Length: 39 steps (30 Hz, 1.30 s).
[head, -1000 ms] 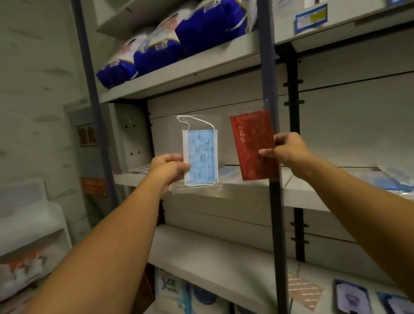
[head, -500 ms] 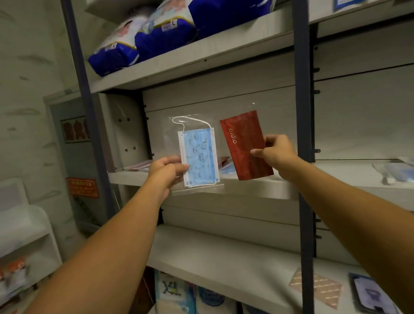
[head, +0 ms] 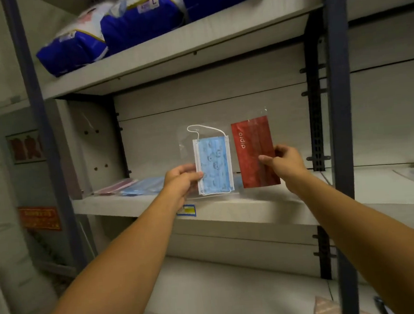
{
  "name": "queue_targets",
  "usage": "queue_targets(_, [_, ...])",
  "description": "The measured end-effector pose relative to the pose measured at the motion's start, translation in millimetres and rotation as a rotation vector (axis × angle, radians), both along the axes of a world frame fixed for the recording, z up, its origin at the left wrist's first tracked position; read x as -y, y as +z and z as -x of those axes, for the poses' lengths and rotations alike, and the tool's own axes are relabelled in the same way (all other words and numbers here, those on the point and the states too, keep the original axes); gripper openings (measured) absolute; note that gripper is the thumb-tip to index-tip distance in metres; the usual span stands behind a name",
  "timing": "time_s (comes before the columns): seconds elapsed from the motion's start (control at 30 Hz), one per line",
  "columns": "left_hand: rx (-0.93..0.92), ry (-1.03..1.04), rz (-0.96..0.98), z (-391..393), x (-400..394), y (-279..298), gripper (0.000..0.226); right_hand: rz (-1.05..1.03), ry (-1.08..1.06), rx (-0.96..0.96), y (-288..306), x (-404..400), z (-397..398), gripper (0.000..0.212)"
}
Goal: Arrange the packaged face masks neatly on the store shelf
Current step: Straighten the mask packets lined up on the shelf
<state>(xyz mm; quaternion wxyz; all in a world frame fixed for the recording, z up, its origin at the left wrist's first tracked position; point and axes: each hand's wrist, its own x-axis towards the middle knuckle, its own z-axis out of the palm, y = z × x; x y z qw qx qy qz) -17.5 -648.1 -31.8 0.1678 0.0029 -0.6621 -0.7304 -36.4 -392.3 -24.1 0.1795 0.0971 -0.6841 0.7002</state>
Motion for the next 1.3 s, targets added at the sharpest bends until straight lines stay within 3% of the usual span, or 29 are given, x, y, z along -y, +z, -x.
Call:
queue_targets(0.33, [-0.047, -0.142, 0.086, 73.6, -16.0, -17.8, 0.023, 0.043, -0.199, 0.026, -20.8, -4.5, 35.2, 0.02])
queue_targets(0.73, [-0.103, -0.182, 0.131, 100.4, -2.7, -37.5, 0.021, 0.001, -0.338, 0.007, -28.2, -1.6, 39.4, 0.022])
queue_targets(1.0, [-0.087, -0.086, 0.365, 112.0, -10.0, -42.7, 0.024, -0.02, -0.391, 0.005, -29.3, -2.4, 39.5, 0.017])
queue_targets(1.2, [-0.005, -0.028, 0.805, 111.9, -18.1, -41.7, 0.044, -0.023, -0.414, 0.002, -29.7, -1.0, 38.3, 0.02])
queue_targets(1.3, [0.002, 0.002, 0.906, 110.2, -22.9, -39.5, 0.052, -0.011, -0.416, 0.0, -29.6, -1.0, 37.7, 0.021])
